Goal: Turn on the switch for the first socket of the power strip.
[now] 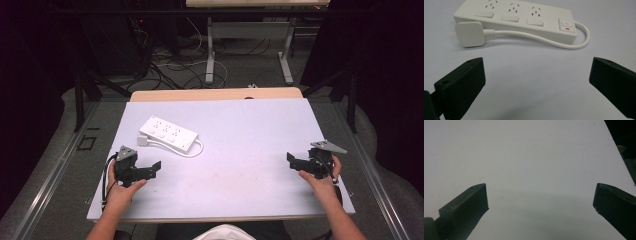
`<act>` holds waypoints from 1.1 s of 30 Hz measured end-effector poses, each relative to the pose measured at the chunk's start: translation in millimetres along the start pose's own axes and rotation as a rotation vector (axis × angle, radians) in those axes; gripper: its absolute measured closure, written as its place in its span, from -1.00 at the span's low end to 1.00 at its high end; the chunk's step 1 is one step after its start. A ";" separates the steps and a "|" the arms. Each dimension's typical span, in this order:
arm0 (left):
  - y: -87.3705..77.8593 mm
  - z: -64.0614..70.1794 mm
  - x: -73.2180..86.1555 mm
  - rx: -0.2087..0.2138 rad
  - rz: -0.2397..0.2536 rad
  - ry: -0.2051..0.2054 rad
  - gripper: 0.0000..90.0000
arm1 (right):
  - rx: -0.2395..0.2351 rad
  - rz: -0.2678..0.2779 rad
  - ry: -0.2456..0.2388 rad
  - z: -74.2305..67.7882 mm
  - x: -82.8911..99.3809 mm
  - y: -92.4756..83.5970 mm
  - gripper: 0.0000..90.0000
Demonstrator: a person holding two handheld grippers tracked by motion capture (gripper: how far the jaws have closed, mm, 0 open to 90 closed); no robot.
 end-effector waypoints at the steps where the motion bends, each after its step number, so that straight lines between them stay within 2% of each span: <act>1: -0.4 -1.4 -0.5 -0.001 0.006 -0.013 -0.99 | 0.005 -0.001 -0.011 -0.5 0.5 0.5 -1.00; 4: -1.0 -6.1 -1.6 -0.005 0.016 -0.031 -0.99 | 0.014 0.000 -0.020 -1.6 1.7 2.9 -1.00; 7: -0.6 -9.0 -2.8 -0.002 0.019 -0.052 -0.99 | -0.004 -0.023 -0.012 -3.5 4.3 3.7 -1.00; 11: -0.4 -9.1 -3.5 0.002 0.021 -0.056 -0.99 | -0.013 -0.026 0.002 -6.6 4.4 5.1 -1.00; 18: -5.0 -6.3 -4.4 -0.001 0.030 -0.050 -0.99 | -0.015 -0.013 0.006 -9.2 3.9 5.1 -0.98; 20: -7.7 -4.7 -5.0 0.002 0.033 -0.057 -0.99 | -0.016 -0.011 -0.017 -10.4 5.1 4.6 -0.97; 21: -8.4 -4.2 -5.3 0.002 0.038 -0.059 -0.99 | -0.002 -0.002 -0.028 -9.3 4.7 5.2 -0.97; 25: -10.0 -1.5 -6.2 0.008 0.040 -0.071 -0.99 | -0.001 -0.004 -0.040 -8.3 5.1 4.7 -0.95; 28: -11.1 0.4 -7.2 0.009 0.040 -0.065 -0.99 | 0.003 -0.002 -0.037 -7.6 4.9 4.4 -0.95; 33: -14.1 4.7 -10.3 0.017 0.052 -0.094 -0.99 | -0.004 -0.010 -0.034 -8.4 6.9 5.6 -0.94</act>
Point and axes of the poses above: each handheld gripper's, and its own axes: y roughly forward along the jaws, x roughly out of its underside, z roughly to its right, the point moved 9 cm from there along y, roughly forward along the jaws, and after that the axes turned 4 degrees about -z, right-handed, at the moved point
